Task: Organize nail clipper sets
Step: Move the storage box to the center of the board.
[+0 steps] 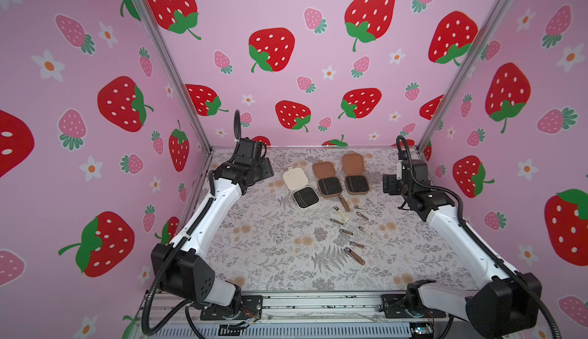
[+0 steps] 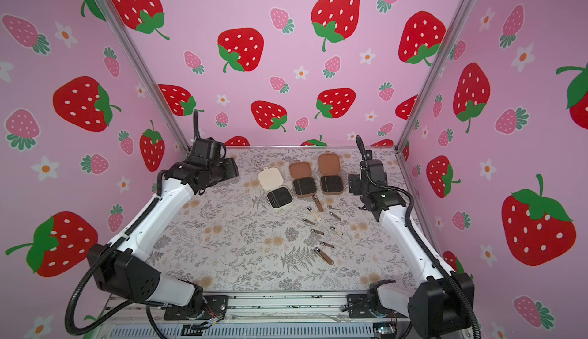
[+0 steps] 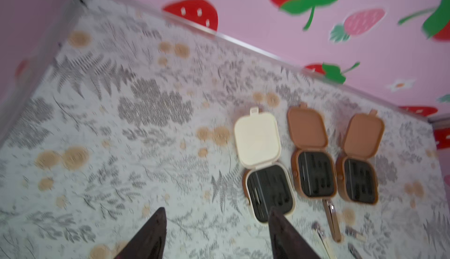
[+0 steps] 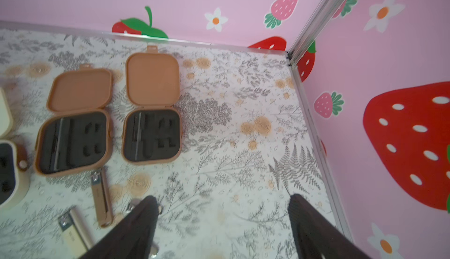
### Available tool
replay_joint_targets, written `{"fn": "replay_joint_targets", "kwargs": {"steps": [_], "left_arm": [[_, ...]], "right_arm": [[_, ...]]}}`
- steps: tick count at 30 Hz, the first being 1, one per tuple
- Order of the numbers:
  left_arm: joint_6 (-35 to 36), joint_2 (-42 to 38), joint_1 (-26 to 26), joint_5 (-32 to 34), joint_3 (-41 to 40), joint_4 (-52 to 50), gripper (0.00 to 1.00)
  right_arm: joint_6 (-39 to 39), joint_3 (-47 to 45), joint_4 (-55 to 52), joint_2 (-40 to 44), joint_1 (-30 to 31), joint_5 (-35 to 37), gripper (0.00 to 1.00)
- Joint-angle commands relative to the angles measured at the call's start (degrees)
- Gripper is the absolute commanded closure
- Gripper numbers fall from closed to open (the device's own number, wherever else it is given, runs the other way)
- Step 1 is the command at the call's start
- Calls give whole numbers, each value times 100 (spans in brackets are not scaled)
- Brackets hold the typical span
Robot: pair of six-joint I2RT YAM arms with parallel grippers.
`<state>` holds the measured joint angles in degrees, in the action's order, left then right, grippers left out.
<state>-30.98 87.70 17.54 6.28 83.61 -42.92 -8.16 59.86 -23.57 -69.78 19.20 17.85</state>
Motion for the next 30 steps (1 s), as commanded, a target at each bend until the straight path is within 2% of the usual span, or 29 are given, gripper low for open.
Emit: {"fn": "replay_joint_targets", "kwargs": {"steps": [1, 4, 6, 13, 19, 30], "left_arm": [[-782, 705, 309, -755, 191, -1027, 36], [-1020, 1359, 465, -984, 520, -907, 51], [-1140, 1750, 552, -1023, 745, -814, 56], [-1366, 2535, 740, -1024, 1144, -525, 57], [-1394, 2939, 821, -805, 1246, -526, 57], [-1371, 3455, 839, -949, 1291, 28, 57]], "right_arm": [[-304, 121, -1082, -60, 174, -315, 13], [-376, 111, -1143, -114, 249, -530, 12], [-392, 28, -1102, -107, 306, -704, 11], [-394, -309, -760, -27, 390, -1286, 15], [-431, -479, -638, -9, 398, -1385, 17], [-502, -719, -501, 26, 397, -1492, 22]]}}
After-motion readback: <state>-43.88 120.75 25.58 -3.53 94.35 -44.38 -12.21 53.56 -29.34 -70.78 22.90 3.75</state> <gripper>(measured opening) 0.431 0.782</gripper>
